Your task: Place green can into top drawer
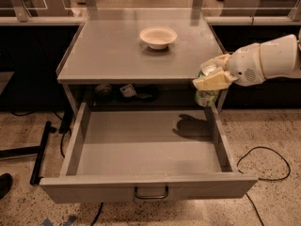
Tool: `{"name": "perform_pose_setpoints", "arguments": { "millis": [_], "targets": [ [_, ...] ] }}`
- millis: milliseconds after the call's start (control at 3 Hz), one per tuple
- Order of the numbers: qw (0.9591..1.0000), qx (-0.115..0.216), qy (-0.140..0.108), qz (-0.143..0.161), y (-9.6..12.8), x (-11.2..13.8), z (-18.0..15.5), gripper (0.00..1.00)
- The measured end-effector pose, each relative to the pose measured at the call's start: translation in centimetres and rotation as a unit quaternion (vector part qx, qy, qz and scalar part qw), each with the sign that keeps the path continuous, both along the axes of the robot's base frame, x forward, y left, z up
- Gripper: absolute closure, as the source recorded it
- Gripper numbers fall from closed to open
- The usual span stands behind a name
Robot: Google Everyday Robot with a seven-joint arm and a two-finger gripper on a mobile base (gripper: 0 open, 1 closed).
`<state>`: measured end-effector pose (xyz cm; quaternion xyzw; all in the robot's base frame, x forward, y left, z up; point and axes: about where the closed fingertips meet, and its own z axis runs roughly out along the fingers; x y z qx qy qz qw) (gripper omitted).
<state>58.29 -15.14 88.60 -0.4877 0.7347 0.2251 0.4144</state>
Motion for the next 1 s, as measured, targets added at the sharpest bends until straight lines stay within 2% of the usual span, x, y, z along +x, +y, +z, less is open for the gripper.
{"name": "perform_pose_setpoints", "arguments": {
  "millis": [333, 667, 1000],
  "targets": [
    [0.9996, 0.002, 0.02, 0.018, 0.9, -0.6, -4.6, 1.0],
    [0.9984, 0.007, 0.05, 0.024, 1.8, -1.2, -10.0, 1.0],
    [0.997, 0.013, 0.071, 0.027, 2.2, -1.7, -14.1, 1.0]
  ]
}}
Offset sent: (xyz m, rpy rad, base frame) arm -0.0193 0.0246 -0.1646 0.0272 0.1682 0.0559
